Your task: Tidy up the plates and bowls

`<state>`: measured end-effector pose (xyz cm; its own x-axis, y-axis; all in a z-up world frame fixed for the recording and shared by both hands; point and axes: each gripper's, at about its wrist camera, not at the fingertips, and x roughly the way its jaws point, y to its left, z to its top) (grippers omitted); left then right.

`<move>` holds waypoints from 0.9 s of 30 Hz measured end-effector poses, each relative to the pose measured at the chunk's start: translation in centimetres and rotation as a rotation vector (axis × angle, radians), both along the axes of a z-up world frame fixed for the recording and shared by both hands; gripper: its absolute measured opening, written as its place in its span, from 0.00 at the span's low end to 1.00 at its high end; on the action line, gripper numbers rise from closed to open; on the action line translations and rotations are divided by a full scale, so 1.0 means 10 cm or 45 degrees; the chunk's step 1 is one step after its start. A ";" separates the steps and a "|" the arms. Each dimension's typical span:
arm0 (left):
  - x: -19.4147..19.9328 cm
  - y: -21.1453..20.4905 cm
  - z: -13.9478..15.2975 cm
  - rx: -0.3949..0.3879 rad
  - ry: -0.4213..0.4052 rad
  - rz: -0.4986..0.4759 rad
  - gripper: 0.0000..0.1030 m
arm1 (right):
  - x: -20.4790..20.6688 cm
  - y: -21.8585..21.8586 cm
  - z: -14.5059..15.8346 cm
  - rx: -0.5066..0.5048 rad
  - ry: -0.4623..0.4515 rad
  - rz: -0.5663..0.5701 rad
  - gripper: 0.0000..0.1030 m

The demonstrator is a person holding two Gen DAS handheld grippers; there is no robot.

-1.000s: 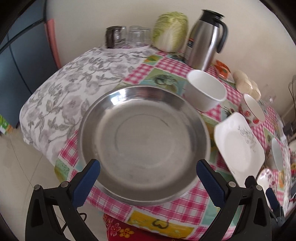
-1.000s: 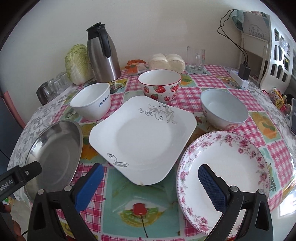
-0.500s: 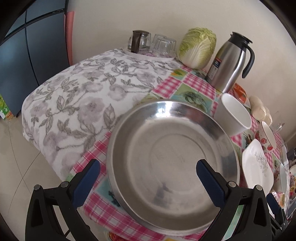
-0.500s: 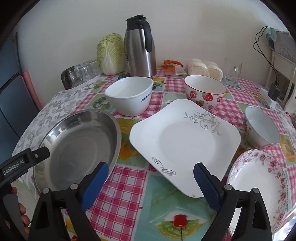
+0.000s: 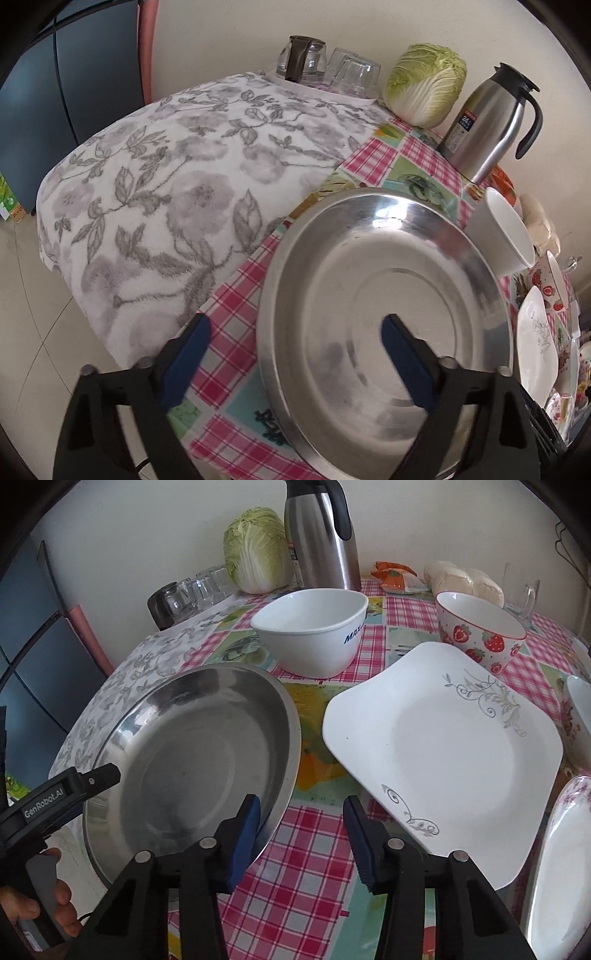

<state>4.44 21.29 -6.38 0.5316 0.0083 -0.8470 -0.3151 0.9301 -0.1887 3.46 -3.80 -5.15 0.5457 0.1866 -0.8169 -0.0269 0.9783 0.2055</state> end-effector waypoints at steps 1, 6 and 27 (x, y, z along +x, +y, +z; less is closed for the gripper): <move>0.02 0.02 -0.03 -0.004 0.010 0.000 0.77 | 0.02 0.00 -0.02 0.011 0.006 -0.002 0.45; 0.07 0.08 -0.10 -0.023 0.012 0.003 0.62 | 0.10 0.05 -0.08 0.035 0.036 0.007 0.38; 0.07 0.04 -0.01 0.004 -0.011 -0.015 0.20 | 0.10 0.10 -0.03 0.047 0.010 0.068 0.18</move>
<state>5.09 21.72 -6.51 0.5388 0.0050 -0.8424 -0.3027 0.9344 -0.1881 4.42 -2.75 -5.44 0.5277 0.2458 -0.8131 -0.0774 0.9672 0.2421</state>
